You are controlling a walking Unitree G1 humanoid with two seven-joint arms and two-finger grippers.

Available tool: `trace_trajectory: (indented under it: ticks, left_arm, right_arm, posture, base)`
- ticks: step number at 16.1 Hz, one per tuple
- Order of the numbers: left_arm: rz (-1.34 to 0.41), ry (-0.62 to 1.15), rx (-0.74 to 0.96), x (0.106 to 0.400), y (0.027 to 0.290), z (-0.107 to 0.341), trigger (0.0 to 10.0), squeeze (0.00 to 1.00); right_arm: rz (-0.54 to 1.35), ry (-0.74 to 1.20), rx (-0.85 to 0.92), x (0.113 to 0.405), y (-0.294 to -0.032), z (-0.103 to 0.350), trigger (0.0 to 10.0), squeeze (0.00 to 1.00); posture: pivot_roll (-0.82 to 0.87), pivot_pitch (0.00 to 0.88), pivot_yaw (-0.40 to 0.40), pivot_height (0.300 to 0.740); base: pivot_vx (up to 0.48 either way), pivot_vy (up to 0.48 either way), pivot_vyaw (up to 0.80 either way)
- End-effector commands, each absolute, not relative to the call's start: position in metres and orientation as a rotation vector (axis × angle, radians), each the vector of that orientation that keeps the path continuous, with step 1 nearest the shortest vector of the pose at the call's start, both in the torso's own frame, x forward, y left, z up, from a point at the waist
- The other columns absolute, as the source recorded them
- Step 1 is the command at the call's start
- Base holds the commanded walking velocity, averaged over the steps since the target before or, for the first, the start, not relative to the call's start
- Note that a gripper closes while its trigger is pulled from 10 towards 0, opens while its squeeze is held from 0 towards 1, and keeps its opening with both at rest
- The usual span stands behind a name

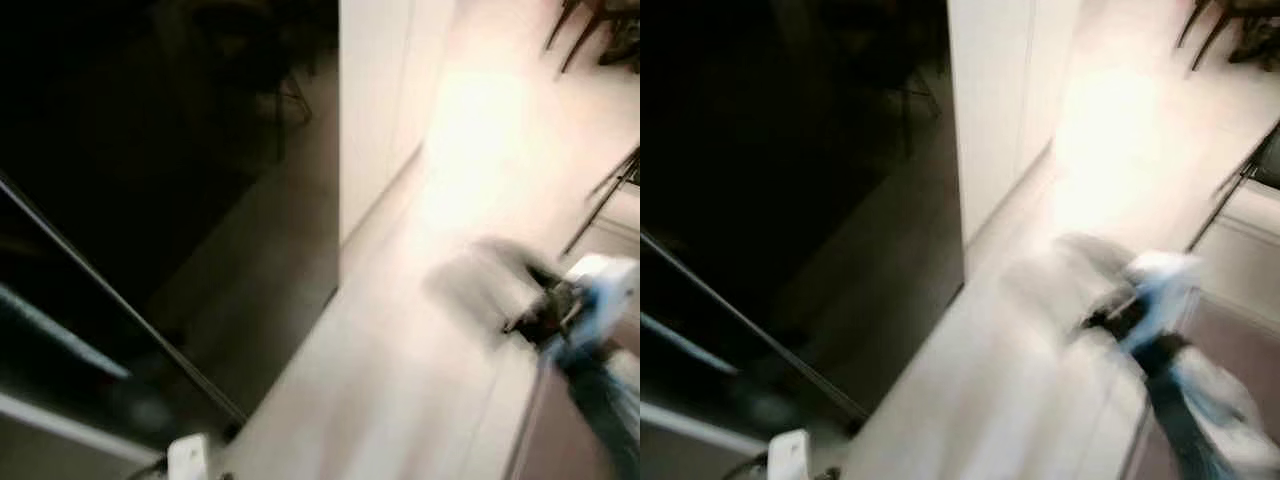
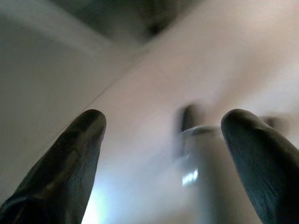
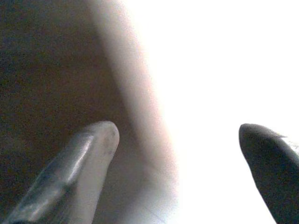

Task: Restocking fridge

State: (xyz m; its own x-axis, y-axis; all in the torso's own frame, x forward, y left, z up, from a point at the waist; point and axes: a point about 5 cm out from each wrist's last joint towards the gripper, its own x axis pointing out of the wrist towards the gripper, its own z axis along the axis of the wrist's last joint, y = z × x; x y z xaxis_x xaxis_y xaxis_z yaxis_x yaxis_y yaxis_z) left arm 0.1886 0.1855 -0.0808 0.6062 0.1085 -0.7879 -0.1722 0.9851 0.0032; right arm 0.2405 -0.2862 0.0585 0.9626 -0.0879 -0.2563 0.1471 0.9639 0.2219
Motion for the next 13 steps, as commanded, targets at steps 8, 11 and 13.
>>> trace_trajectory:
  ticks: [8,11,13]
  left_arm:
    - [-0.017,0.926,-0.010,0.183,0.184,-0.083,10.0,0.00]
    - [-0.002,0.927,-0.036,0.181,0.185,-0.084,10.0,0.00]
    - [0.028,0.934,-0.054,0.180,0.184,-0.085,10.0,0.00]
  right_arm:
    - [-0.468,0.957,0.333,0.104,-0.242,-0.095,10.0,0.00]
    - [-0.481,0.880,0.240,0.115,-0.259,-0.089,10.0,0.00]
    - [-0.414,0.804,0.174,0.134,-0.272,-0.077,10.0,0.00]
  posture:
    - [-0.15,0.094,0.059,0.740]
    - [-0.16,0.089,0.050,0.740]
    - [-0.16,0.089,0.034,0.740]
  base:
    - [0.000,0.000,0.00]
    - [0.000,0.000,0.00]
    - [0.000,0.000,0.00]
